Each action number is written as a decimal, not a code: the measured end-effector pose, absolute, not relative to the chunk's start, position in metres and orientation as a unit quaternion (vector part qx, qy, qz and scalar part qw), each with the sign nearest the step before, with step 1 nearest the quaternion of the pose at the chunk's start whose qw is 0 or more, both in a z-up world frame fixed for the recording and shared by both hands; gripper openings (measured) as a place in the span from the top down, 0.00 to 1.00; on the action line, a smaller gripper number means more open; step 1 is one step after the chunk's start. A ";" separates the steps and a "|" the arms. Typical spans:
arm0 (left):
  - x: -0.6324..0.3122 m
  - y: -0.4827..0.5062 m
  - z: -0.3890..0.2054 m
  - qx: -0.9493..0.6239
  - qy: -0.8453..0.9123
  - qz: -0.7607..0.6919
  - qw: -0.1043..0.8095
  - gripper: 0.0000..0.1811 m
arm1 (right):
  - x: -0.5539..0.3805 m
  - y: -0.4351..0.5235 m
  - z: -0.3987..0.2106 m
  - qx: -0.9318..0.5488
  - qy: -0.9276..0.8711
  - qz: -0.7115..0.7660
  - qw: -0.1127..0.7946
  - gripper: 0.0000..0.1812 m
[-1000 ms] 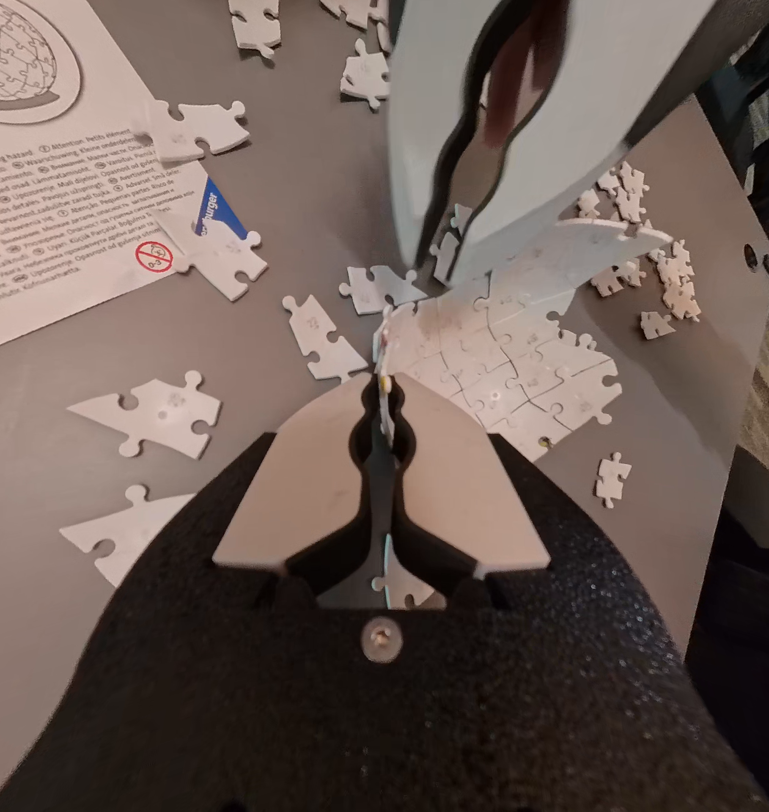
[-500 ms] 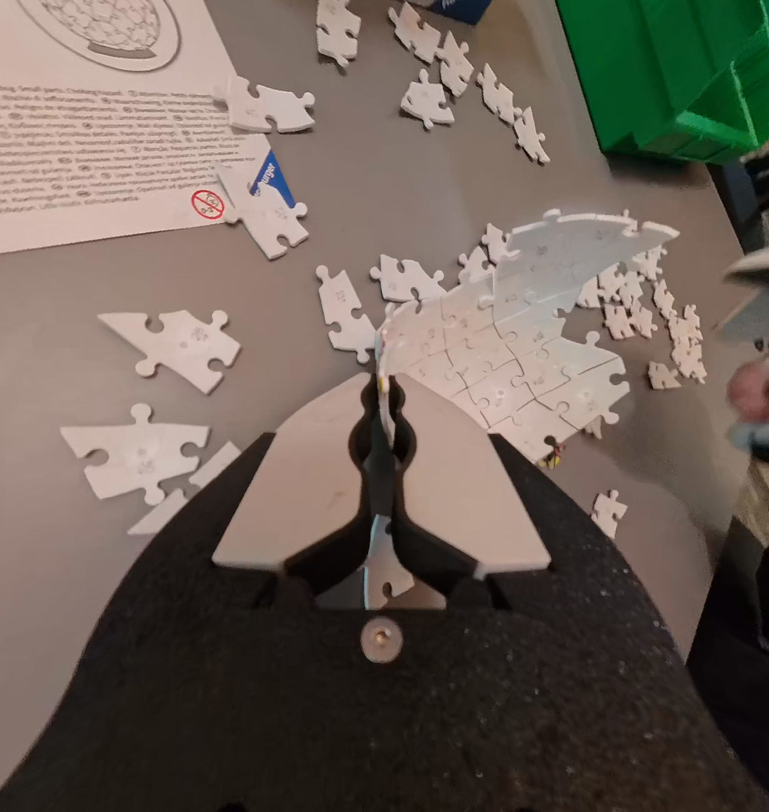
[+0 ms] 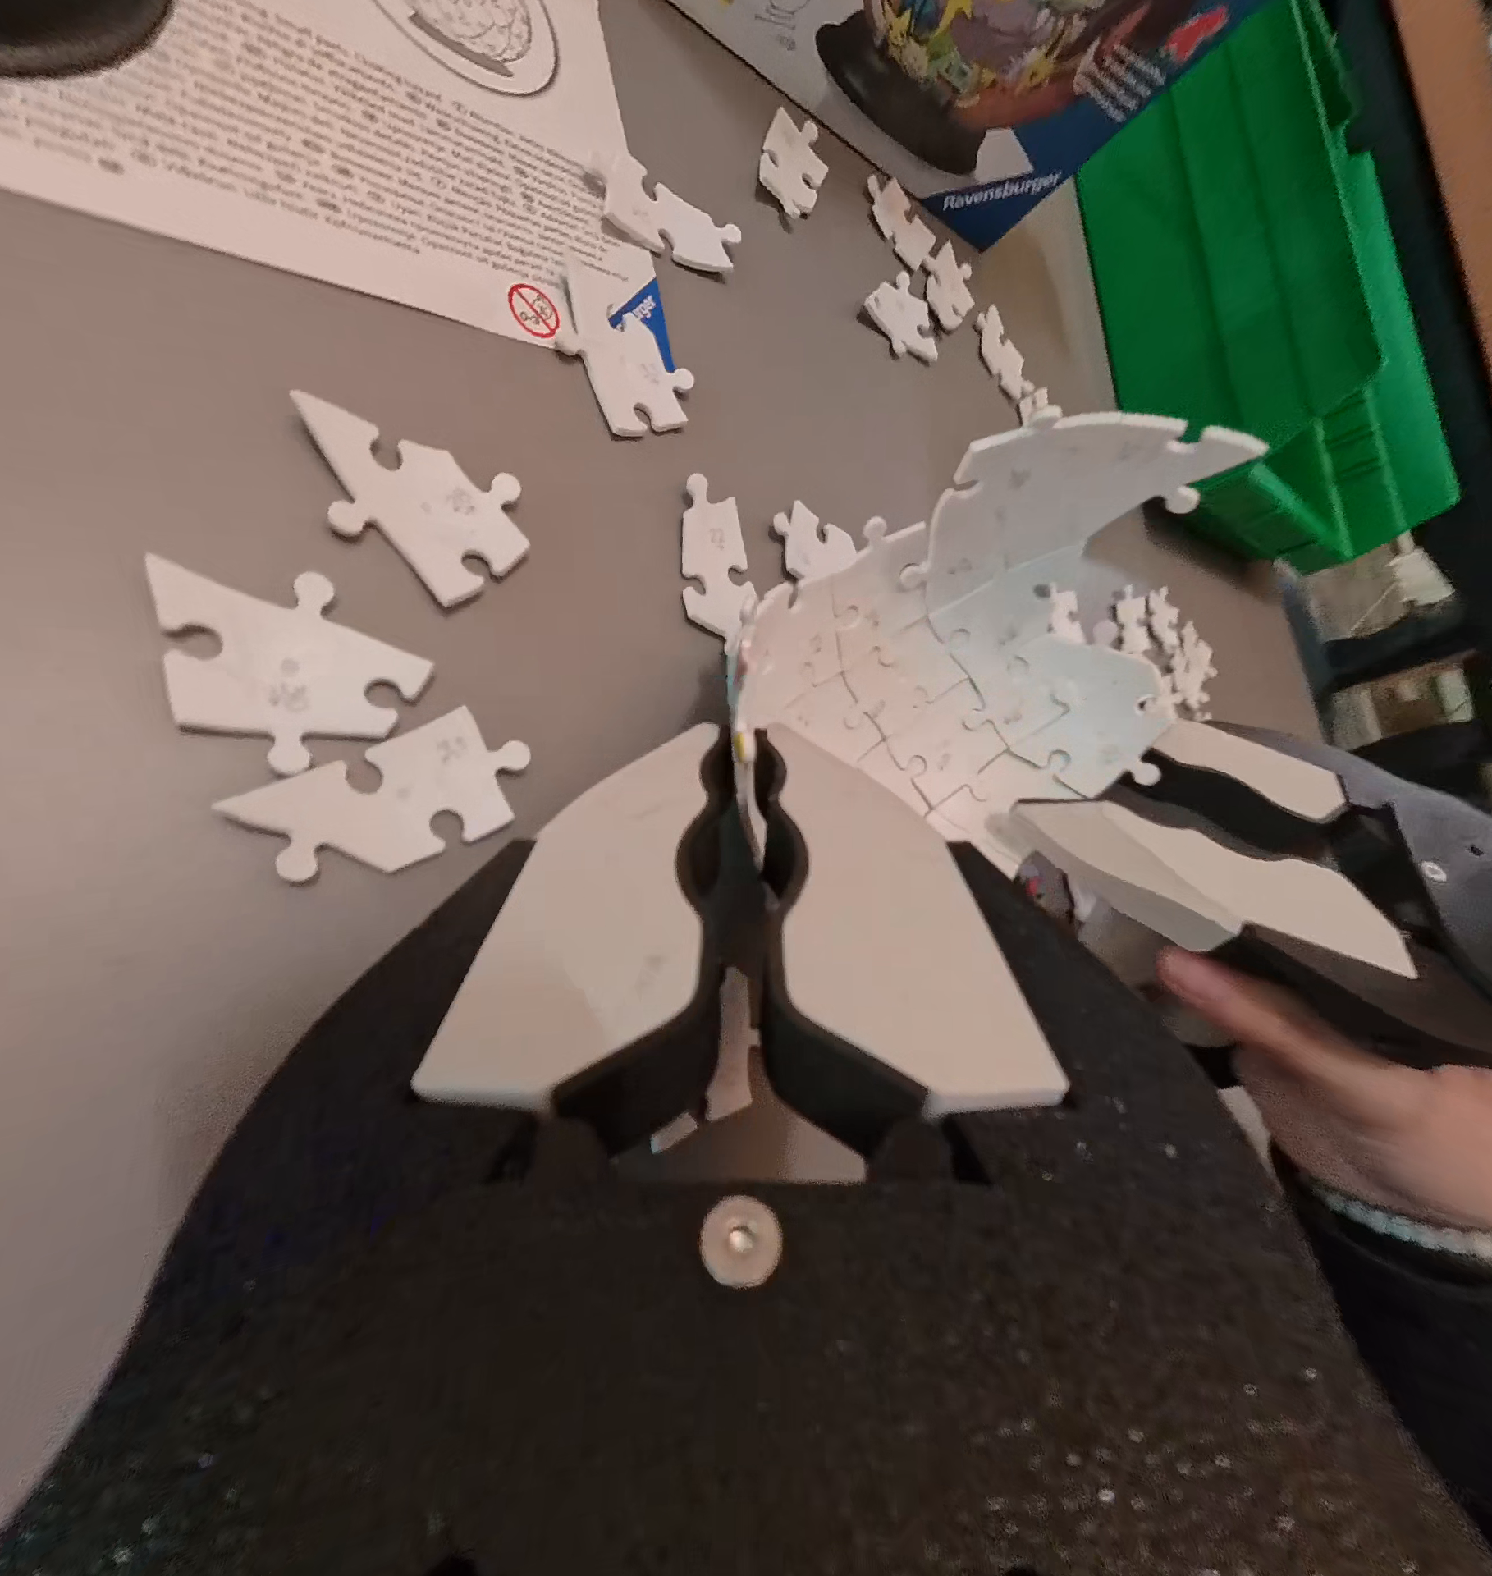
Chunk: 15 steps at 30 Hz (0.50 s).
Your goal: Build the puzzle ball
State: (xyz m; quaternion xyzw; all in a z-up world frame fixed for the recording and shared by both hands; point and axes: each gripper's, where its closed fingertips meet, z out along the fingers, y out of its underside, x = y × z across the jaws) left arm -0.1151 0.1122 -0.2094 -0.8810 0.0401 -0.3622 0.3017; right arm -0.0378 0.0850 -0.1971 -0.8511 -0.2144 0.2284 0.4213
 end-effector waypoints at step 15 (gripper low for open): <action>-0.118 0.093 -0.203 -0.875 -0.020 -0.335 0.349 0.95 | -0.038 0.112 -0.188 -0.819 -0.281 0.102 0.490 0.96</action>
